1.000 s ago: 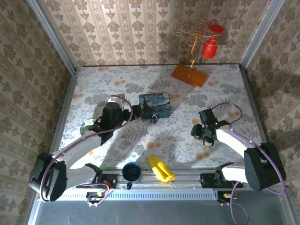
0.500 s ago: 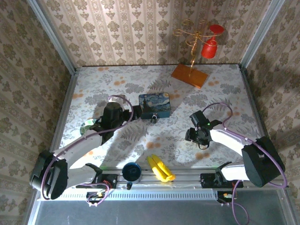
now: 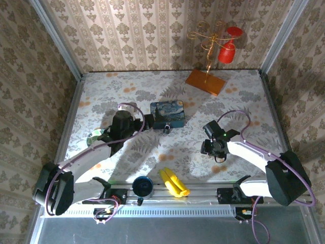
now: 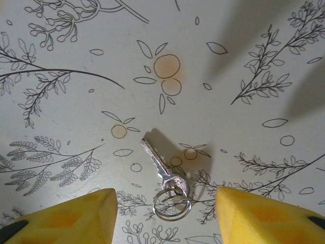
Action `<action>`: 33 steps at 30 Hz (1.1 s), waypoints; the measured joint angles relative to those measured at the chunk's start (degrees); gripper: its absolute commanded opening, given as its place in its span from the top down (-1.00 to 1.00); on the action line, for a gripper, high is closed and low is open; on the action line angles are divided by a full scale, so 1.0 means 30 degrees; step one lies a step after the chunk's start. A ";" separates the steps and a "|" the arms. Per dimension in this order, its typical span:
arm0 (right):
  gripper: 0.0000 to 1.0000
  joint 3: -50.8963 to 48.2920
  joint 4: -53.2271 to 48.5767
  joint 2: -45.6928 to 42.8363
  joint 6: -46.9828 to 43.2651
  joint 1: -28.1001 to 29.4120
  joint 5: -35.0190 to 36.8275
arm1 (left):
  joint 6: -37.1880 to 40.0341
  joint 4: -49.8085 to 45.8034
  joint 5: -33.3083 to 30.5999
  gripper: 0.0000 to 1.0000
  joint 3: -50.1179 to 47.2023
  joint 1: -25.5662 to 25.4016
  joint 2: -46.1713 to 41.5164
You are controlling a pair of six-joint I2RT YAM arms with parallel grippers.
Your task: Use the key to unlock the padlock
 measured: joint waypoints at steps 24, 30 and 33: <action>0.16 0.3024 -0.3577 0.4911 0.2091 0.2761 0.4051 | 0.0000 0.0022 0.0138 -1.00 0.0051 0.0000 0.0080; 0.23 0.2237 -0.3534 0.4233 0.2565 0.2761 0.4095 | -0.0007 0.0022 0.0138 -1.00 0.0051 0.0000 0.0080; 0.32 0.1982 -0.3249 0.3934 0.2688 0.2761 0.4014 | -0.0022 0.0022 0.0146 -1.00 0.0051 0.0000 0.0080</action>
